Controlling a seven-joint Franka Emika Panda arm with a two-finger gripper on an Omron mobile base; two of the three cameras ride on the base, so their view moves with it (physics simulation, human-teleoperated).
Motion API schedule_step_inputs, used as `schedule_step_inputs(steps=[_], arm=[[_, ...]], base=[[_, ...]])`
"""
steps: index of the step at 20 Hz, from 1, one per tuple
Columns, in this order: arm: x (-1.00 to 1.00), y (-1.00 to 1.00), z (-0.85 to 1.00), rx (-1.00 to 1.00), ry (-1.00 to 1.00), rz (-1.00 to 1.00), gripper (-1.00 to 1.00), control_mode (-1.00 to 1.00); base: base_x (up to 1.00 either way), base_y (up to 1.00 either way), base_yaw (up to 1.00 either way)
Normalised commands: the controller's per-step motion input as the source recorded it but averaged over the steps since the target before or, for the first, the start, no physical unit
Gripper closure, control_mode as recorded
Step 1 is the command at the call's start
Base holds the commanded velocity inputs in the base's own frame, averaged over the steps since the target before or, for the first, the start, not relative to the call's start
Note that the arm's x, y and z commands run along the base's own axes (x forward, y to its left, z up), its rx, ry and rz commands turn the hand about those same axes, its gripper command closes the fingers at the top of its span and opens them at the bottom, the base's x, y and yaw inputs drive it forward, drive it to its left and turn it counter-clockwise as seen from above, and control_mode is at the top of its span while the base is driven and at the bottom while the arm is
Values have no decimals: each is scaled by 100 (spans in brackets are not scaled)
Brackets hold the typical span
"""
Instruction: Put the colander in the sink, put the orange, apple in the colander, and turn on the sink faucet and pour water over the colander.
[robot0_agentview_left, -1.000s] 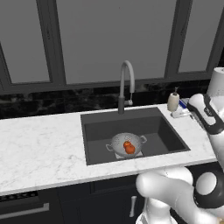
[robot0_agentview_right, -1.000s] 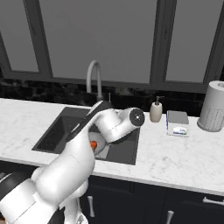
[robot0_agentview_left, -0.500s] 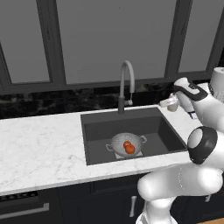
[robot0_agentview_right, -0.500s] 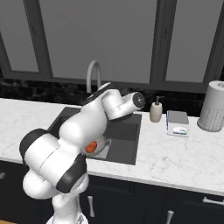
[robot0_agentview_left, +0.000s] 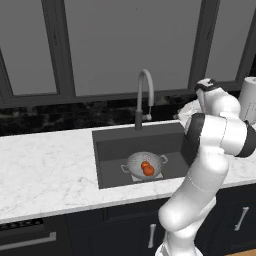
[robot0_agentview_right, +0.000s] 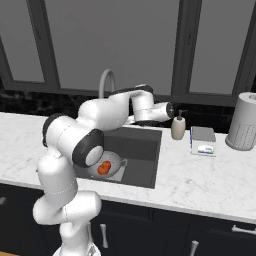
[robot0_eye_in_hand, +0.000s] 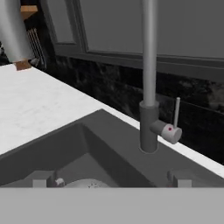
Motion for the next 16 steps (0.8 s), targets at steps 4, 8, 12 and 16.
schedule_step_inputs(steps=[4, 8, 12, 16], arm=[[44, 0, -46, 12, -9, 27, -100, -100], [17, 0, -25, 7, -10, 11, -100, -100], [8, 6, -24, 0, -10, 0, -100, -100], [30, 20, -13, -1, -2, 0, -100, -100]], base=[[0, 0, 0], [0, 0, 0], [0, 0, 0], [0, 0, 0]])
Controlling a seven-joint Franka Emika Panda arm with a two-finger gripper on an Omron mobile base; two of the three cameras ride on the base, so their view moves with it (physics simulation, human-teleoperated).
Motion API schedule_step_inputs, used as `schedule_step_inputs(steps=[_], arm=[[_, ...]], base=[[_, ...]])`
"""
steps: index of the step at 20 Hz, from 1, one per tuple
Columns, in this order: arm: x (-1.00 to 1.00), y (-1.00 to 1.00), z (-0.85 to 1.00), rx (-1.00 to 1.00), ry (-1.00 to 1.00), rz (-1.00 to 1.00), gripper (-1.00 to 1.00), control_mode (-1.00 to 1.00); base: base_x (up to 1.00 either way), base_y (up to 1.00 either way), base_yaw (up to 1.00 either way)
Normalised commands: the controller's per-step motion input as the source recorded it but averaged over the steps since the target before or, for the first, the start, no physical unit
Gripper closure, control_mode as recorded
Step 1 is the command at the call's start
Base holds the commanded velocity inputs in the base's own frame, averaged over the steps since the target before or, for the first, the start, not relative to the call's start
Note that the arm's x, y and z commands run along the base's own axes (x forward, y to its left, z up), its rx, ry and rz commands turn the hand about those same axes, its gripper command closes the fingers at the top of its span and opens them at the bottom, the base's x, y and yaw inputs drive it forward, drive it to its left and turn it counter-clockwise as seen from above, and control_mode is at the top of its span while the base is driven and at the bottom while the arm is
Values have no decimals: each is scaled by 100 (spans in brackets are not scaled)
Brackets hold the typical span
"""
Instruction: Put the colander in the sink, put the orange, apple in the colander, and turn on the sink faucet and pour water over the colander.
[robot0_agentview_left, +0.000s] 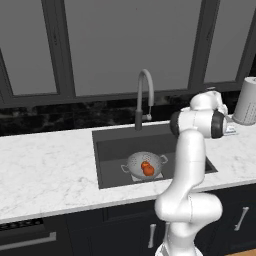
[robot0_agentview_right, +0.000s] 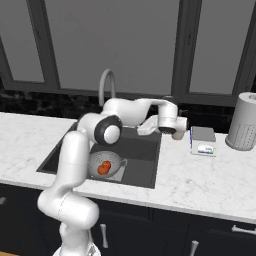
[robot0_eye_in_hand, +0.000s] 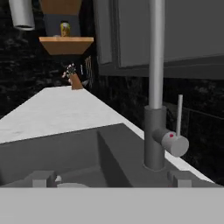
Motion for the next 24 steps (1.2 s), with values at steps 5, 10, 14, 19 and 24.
schedule_step_inputs(steps=[5, 10, 14, 19, 24], arm=[[33, 70, -12, -17, 0, 0, -100, -100], [35, 45, -6, -12, 0, 0, -100, -100], [44, 18, -15, 1, 0, 0, -100, -100], [34, 0, -11, 13, 0, 0, -100, -100], [50, -8, 0, 8, 1, 0, -100, -100]], base=[[0, 0, 0], [0, 0, 0], [0, 0, 0], [0, 0, 0], [0, 0, 0]])
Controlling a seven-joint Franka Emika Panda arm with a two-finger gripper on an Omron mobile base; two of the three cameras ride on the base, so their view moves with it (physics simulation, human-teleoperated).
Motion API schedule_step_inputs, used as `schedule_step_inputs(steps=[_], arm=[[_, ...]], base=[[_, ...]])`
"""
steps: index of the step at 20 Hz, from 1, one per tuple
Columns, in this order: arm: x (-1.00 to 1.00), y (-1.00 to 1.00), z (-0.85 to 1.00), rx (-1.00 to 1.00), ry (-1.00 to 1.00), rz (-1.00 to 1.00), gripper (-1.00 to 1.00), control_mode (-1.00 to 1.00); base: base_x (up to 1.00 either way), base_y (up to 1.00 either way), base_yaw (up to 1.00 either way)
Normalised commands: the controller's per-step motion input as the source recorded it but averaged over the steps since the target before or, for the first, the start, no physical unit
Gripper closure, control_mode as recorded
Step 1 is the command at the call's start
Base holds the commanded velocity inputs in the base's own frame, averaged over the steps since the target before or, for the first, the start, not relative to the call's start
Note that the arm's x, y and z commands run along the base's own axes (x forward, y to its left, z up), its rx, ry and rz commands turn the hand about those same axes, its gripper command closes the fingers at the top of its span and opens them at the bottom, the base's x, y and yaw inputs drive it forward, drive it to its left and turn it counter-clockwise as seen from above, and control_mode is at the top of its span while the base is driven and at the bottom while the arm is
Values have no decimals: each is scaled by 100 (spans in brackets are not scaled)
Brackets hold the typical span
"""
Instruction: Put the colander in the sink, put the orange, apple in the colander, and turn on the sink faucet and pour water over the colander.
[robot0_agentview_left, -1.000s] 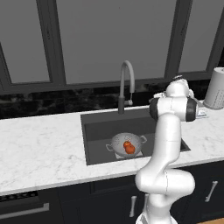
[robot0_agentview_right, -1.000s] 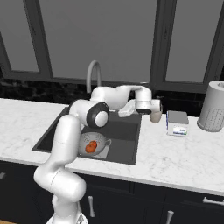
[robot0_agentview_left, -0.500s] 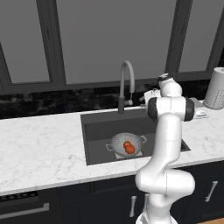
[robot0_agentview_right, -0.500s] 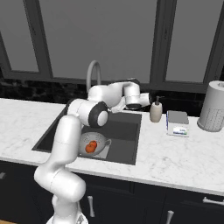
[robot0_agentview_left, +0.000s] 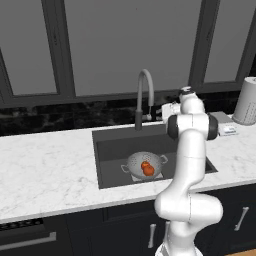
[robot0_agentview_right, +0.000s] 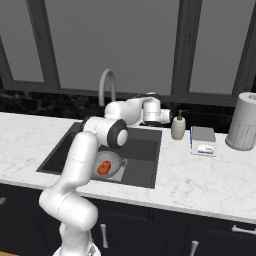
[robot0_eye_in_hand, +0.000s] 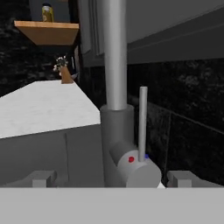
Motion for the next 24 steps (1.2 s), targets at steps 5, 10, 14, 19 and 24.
schedule_step_inputs(steps=[5, 10, 14, 19, 24], arm=[[30, -17, 0, 0, 0, 1, -100, -100], [28, -6, -4, 0, 0, 1, -100, -100], [19, 1, -18, 0, 0, 1, -100, -100], [37, 13, -9, 0, 1, 0, -100, -100], [3, 67, -7, 0, 3, 0, -100, -100]], base=[[0, 0, 0], [0, 0, 0], [0, 0, 0], [0, 0, 0], [0, 0, 0]])
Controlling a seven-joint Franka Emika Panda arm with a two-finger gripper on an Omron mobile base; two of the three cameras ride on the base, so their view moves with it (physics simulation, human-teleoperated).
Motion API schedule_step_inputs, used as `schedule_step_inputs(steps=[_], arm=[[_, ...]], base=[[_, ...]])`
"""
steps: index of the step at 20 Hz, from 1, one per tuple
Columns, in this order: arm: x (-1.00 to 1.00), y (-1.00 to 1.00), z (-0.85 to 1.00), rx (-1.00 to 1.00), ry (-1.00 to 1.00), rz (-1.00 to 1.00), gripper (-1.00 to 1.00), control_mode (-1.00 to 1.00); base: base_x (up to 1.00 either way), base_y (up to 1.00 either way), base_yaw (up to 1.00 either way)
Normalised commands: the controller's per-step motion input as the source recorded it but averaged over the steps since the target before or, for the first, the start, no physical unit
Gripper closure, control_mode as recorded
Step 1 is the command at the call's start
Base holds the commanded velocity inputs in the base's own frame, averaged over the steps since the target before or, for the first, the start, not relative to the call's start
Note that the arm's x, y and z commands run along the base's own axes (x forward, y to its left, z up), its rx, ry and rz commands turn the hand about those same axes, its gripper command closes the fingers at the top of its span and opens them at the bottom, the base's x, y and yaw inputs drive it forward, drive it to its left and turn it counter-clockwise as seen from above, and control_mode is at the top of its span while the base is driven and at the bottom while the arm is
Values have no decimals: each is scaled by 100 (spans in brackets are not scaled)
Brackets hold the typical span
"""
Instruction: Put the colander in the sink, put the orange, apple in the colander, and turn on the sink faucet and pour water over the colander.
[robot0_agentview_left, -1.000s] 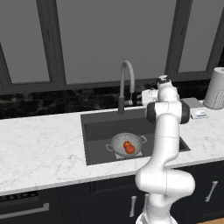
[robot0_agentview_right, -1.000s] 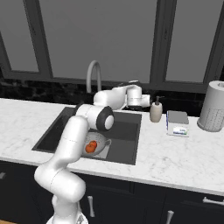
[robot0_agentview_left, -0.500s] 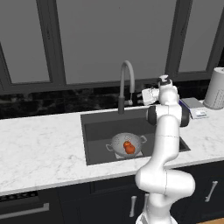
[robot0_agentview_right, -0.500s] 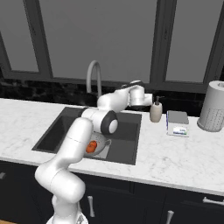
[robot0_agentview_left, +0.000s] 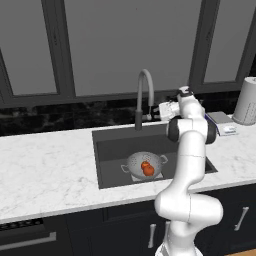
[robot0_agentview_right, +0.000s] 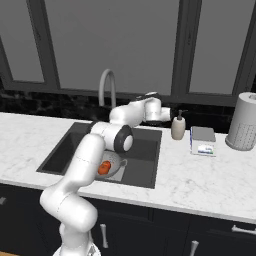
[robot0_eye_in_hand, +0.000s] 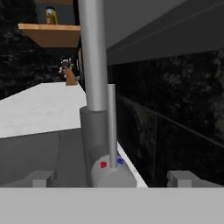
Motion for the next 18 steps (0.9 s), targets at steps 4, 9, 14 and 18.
schedule_step_inputs(steps=[4, 9, 14, 18], arm=[[0, 33, 4, 0, 0, 1, -100, -100], [2, 11, 4, 0, 0, 3, -100, -100], [20, 11, 0, 5, 1, 0, -100, -100], [37, 13, 0, 4, 2, 0, -100, -100]], base=[[0, 0, 0], [0, 0, 0], [0, 0, 0], [0, 0, 0]])
